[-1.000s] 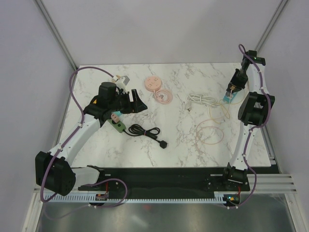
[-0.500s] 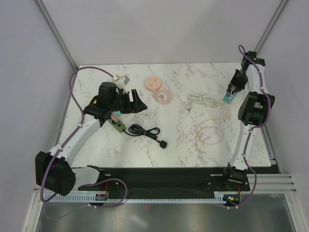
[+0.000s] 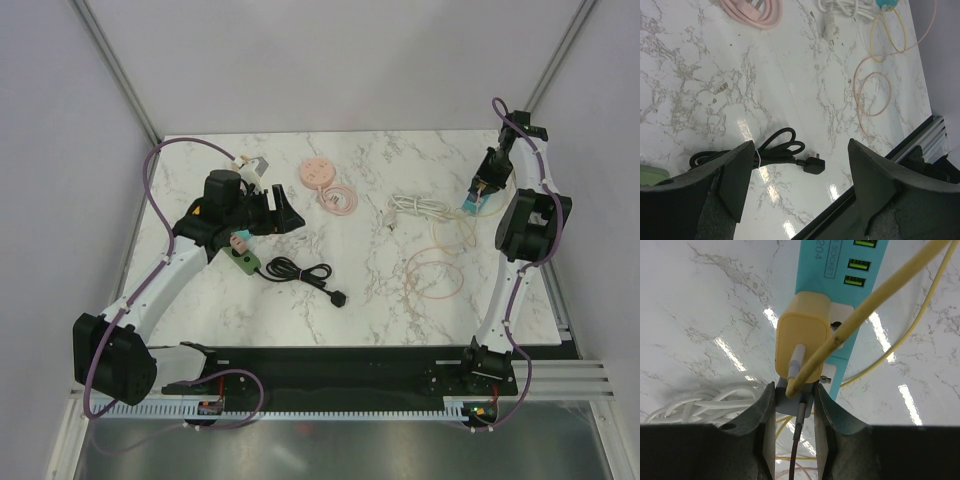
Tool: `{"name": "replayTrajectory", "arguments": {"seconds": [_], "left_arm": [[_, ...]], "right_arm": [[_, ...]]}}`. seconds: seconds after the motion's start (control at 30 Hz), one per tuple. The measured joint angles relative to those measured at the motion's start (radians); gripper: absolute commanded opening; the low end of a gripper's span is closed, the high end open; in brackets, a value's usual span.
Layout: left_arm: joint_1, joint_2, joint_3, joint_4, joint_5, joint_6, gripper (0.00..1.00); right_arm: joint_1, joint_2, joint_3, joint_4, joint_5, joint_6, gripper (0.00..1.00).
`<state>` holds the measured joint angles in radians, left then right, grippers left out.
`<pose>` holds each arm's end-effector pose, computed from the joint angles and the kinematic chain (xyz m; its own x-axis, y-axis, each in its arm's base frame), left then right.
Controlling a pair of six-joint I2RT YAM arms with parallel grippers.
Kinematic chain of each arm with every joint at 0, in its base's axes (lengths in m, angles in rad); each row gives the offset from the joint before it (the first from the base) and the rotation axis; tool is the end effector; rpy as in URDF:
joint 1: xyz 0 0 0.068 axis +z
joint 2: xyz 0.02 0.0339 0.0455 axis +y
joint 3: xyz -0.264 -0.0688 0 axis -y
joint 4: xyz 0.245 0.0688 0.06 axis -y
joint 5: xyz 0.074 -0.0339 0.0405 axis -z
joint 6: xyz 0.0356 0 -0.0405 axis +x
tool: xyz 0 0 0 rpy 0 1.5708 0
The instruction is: Insert the plug
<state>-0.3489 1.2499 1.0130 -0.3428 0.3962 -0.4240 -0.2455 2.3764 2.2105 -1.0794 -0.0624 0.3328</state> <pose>0.2569 -0.1081 0.3063 -0.7238 -0.1406 -0.6756 0.3522 0.7666 -0.5369 0.4826 -0.1186 0.2113 -0.7957 0.5355 -0.2829 0.5112 0.8444 0.1603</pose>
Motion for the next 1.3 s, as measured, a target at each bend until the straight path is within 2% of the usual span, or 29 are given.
{"name": "replayTrajectory", "arguments": {"seconds": [0.23, 0.27, 0.33, 0.43, 0.47, 0.67, 0.87, 1.07, 1.3], "left_arm": [[0.000, 0.000, 0.000, 0.000, -0.002, 0.000, 0.82], [0.000, 0.000, 0.000, 0.000, -0.002, 0.000, 0.82], [0.000, 0.000, 0.000, 0.000, -0.002, 0.000, 0.82], [0.000, 0.000, 0.000, 0.000, -0.002, 0.000, 0.82], [0.000, 0.000, 0.000, 0.000, -0.002, 0.000, 0.82], [0.000, -0.001, 0.000, 0.000, -0.002, 0.000, 0.82], [0.000, -0.003, 0.000, 0.000, -0.002, 0.000, 0.82], [0.000, -0.017, -0.002, 0.000, -0.013, 0.000, 0.81], [0.000, -0.026, -0.005, 0.000, -0.033, 0.001, 0.81]], "right_arm": [[-0.001, -0.022, -0.043, 0.038, 0.000, 0.001, 0.01], [-0.001, -0.022, -0.044, 0.039, 0.000, 0.001, 0.09], [-0.001, -0.023, -0.044, 0.039, 0.000, 0.001, 0.14], [-0.001, -0.023, -0.042, 0.037, 0.000, 0.001, 0.30], [-0.001, -0.023, -0.039, 0.035, -0.001, 0.001, 0.38], [0.000, -0.023, -0.016, 0.005, -0.002, 0.000, 0.48], [-0.001, -0.024, 0.034, -0.006, -0.006, -0.001, 0.63], [-0.001, -0.048, 0.020, -0.014, -0.011, -0.001, 0.67], [-0.001, -0.200, -0.046, -0.038, -0.008, -0.007, 0.70]]}}
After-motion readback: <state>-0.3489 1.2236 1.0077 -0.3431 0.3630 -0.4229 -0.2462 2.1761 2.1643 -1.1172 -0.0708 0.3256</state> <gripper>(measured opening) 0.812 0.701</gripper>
